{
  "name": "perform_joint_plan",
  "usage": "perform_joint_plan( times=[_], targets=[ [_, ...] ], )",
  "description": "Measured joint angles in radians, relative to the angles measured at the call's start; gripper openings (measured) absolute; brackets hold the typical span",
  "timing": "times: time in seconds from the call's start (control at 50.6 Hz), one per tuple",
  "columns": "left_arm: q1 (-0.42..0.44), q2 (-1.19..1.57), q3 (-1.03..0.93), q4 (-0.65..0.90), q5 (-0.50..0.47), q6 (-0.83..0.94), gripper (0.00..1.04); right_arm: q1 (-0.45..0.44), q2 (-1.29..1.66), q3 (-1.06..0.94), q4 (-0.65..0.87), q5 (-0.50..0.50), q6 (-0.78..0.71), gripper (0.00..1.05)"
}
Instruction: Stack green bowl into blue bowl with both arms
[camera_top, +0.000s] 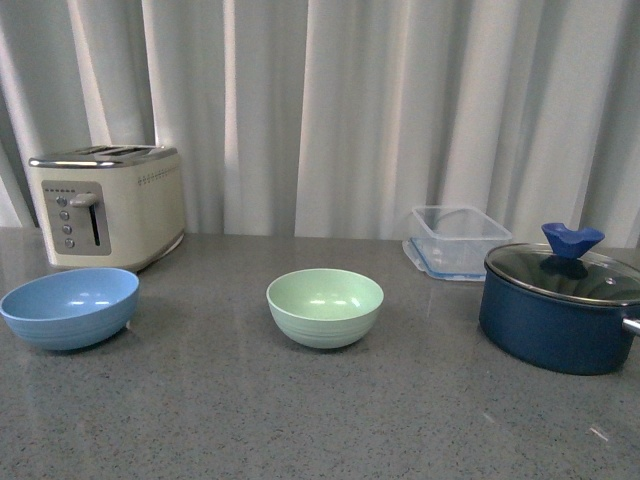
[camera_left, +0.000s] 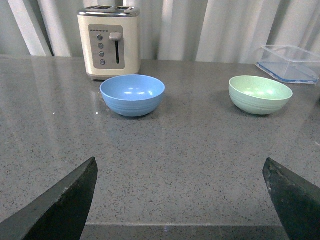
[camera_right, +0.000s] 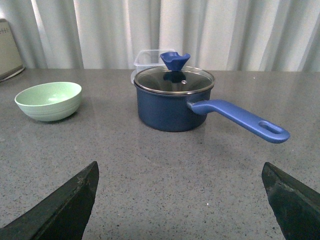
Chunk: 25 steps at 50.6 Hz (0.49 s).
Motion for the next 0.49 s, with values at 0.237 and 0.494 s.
perform_joint_plan(
  times=[0.237, 0.494],
  targets=[
    [0.000, 0.000, 0.000, 0.000, 0.000, 0.000, 0.98, 0.000, 0.000, 0.000, 0.000, 0.000, 0.000, 0.95],
    [-0.055, 0.115, 0.075, -0.190, -0.226, -0.102, 0.98, 0.000, 0.000, 0.000, 0.000, 0.000, 0.000, 0.95]
  ],
)
